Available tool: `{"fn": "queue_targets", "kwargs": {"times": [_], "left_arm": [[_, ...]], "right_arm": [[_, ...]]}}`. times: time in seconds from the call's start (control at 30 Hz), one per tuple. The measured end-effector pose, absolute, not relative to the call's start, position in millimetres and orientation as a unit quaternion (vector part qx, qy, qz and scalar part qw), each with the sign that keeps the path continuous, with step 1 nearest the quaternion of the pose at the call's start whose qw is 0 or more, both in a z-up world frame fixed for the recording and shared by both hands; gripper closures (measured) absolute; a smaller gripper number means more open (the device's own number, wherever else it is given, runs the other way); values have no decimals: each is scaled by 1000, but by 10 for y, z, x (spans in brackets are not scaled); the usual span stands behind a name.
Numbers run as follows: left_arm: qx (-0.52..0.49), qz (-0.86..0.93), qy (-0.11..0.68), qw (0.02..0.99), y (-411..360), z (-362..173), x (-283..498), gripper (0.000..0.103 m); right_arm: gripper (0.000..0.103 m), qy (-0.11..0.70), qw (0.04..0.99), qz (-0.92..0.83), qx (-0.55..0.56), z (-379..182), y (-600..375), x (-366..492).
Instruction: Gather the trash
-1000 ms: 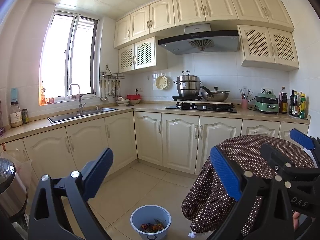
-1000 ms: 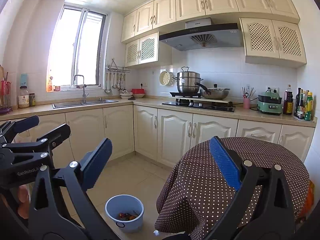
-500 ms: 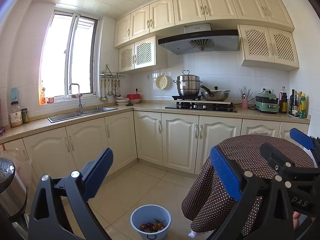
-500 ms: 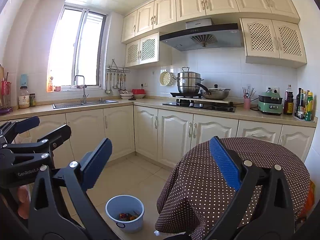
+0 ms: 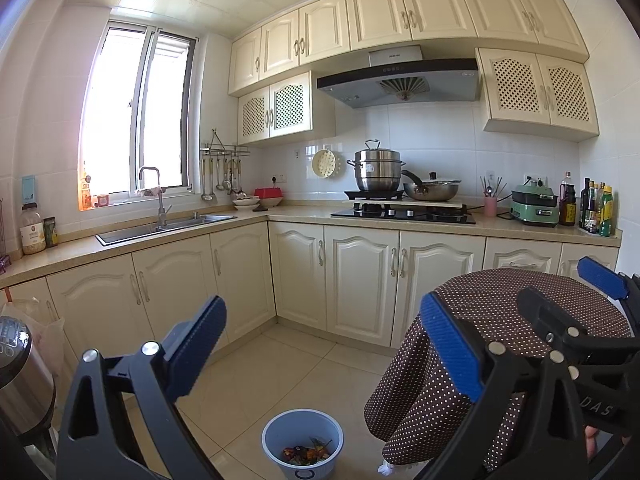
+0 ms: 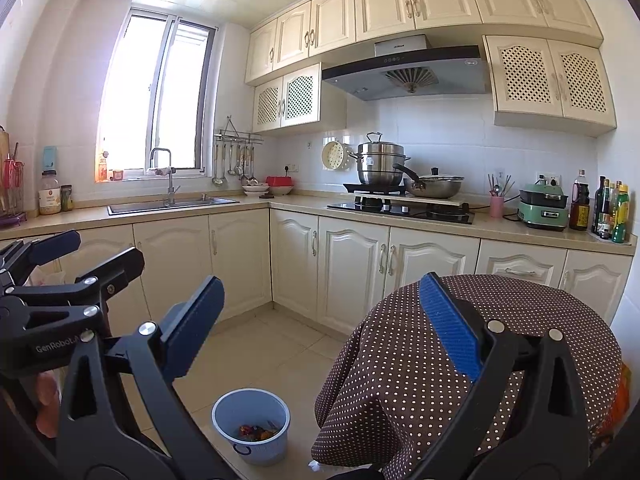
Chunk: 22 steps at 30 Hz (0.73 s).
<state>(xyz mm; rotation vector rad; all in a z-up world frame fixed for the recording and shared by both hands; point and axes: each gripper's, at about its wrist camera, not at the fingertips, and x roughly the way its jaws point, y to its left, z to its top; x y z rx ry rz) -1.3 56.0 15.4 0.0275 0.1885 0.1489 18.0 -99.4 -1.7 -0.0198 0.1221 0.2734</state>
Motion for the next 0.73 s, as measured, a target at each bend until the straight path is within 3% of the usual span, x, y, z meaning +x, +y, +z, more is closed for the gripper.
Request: {"fn": "queue_targets", "kwargs": {"times": [0.73], "left_arm": [[7, 90, 126, 988, 677, 22, 184, 7]], "right_arm": [[6, 73, 992, 105, -14, -148, -1107, 384]]}}
